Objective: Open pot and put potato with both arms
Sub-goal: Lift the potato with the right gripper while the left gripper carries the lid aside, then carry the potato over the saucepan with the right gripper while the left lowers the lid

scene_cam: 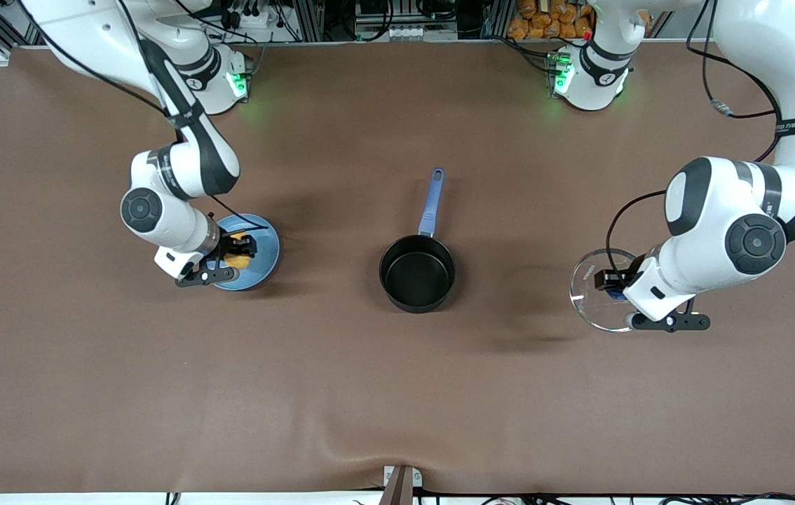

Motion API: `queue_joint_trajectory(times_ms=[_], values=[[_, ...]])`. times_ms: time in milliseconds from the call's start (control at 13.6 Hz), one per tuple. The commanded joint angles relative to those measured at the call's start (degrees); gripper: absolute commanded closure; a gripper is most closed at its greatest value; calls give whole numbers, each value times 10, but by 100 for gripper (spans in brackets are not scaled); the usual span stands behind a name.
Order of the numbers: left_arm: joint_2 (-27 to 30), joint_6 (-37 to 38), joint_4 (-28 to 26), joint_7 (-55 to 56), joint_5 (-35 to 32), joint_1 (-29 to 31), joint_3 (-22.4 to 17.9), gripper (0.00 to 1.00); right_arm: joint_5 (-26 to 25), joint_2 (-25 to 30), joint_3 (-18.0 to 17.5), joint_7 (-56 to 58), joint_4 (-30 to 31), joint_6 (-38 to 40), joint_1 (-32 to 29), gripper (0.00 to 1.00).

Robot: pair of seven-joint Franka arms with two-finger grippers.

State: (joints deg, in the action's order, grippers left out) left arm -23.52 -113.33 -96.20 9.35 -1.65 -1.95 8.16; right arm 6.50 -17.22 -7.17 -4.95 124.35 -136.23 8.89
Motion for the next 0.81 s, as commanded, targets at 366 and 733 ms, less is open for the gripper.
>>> queue_joint_trajectory(times_ms=[366,733], values=[[27,-213,-175,-117,-13,87,7,82,-57,-8,-69,-360,-131,42,133,100],[-5,-296,-210,-140,-13,112,7,82,-99,-79,-65,-500,-231,41,210,100]])
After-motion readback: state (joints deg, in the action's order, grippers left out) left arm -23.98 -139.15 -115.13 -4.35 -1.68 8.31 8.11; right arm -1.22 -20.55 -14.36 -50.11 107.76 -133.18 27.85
